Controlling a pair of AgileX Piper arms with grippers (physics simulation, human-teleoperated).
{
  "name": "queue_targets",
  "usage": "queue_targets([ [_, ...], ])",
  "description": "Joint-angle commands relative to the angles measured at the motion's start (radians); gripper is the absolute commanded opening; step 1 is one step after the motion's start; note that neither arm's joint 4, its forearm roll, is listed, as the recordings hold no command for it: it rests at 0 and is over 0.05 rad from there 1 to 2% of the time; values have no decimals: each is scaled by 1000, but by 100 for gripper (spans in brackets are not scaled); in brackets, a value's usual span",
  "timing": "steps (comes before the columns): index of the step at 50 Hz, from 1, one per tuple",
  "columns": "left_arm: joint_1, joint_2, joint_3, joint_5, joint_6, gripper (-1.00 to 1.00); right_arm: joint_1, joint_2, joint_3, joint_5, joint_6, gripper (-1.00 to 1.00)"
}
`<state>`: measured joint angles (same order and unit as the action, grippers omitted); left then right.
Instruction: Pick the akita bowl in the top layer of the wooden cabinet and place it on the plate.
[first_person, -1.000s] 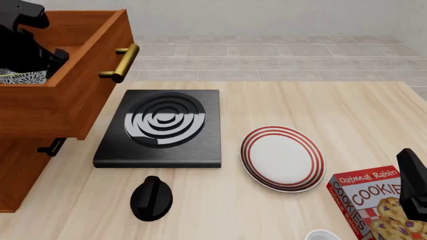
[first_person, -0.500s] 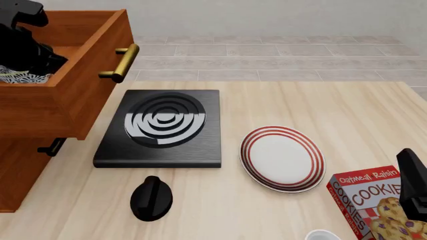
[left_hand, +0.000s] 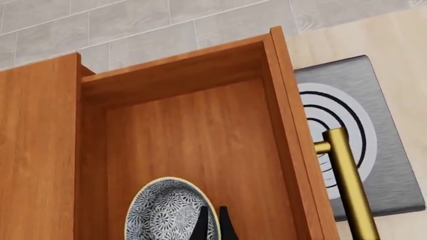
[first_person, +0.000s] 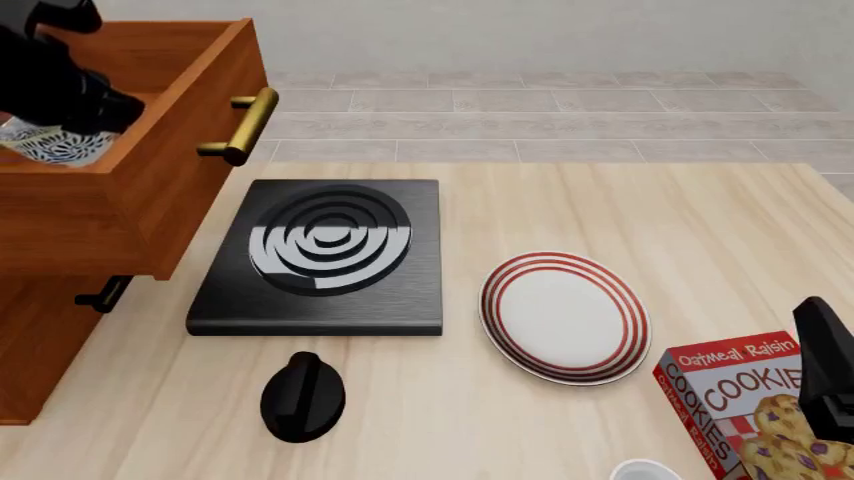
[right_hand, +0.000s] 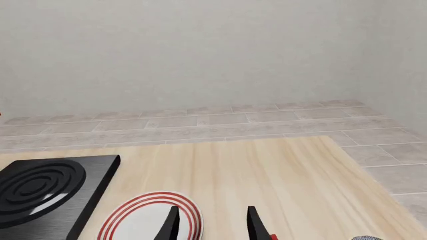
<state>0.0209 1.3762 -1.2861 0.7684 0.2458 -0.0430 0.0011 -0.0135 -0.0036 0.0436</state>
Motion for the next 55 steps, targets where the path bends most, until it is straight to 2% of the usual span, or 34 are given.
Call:
queue_targets([
  [1, -12, -3, -27, 13, 0, -100, 0, 0, 0, 0, 0, 100],
  [28, -59, -10, -104, 53, -37, -100, 0, 0, 0, 0, -1, 100],
  [41, -93, -5, -189, 93, -66, -100, -8, 4, -9, 2, 2, 100],
  [55, -106, -3, -263, 114, -63, -100, -8, 0, -5, 2, 1, 100],
])
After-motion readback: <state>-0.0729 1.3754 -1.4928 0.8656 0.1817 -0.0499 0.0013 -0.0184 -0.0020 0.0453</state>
